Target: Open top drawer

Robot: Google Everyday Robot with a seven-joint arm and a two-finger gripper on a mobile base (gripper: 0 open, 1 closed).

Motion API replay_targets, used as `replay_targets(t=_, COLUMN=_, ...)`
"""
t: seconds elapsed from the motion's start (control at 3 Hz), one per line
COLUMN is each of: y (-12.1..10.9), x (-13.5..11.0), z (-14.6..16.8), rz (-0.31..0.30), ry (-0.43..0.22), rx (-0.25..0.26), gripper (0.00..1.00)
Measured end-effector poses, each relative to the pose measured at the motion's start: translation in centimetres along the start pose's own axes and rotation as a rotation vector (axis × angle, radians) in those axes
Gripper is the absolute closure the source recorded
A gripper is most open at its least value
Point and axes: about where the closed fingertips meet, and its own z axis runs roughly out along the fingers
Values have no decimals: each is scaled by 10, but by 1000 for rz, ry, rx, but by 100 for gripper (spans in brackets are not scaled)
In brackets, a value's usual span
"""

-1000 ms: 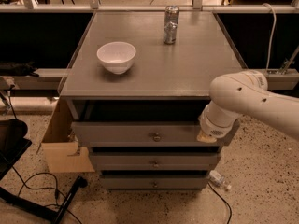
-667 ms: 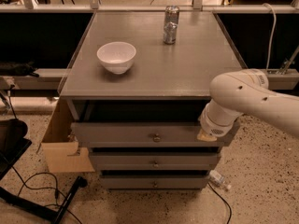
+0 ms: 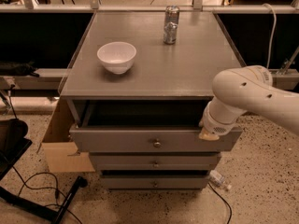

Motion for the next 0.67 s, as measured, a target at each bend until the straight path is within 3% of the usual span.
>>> replay_targets(t=0.67, y=-2, x=-1, z=-7, rz=0, ry=0, rx=0, gripper=100)
